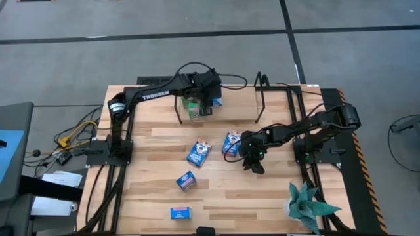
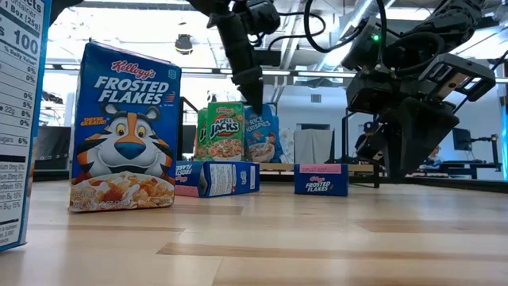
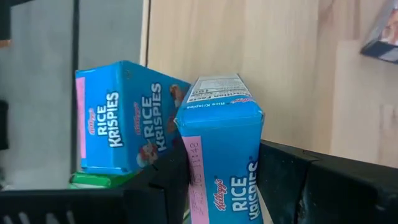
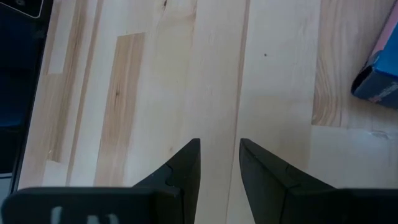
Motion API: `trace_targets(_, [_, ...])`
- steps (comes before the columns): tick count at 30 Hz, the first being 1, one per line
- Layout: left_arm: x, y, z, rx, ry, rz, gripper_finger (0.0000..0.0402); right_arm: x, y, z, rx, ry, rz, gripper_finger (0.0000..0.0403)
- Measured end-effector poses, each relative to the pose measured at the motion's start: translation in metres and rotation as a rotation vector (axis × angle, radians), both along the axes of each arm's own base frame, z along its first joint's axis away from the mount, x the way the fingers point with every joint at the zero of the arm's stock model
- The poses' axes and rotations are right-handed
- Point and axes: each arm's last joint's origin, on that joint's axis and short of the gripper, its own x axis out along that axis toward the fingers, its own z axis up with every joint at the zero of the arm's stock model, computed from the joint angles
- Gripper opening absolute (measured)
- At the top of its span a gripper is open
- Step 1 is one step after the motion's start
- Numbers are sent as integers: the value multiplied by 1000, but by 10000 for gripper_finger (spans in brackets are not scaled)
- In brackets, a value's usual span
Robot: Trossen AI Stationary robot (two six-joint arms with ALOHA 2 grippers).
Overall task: Stack cereal on shelf
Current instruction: Put the left light blue cereal box on the shelf aligned with the other light blue cereal box, then adjust the green cereal boxes on the shelf
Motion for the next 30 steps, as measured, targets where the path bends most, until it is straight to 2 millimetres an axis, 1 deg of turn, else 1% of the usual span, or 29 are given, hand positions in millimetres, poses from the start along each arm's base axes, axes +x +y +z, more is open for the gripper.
trace_targets(4, [1,-1,1,35,15,14,146,-1,0,0,0,6,1,136])
trace_targets(9, [2,-1,11,26,-11,-2,148,-1,-1,-1,-1,11,-1,136])
trace_targets(12, [2,-2,19,30,-27,-4,159,-1,-1,-1,-4,8,3,136])
trace_targets(16, [2,-2,27,34,-37,-4,185,-1,-1,-1,-6,7,6,136])
trace_targets(21, [1,-2,27,29,-26,-3,211,-1,-1,-1,-7,7,9,136])
trace_targets(30, [0,-2,27,48,-23,28,214,-1,0,-1,-3,5,16,136])
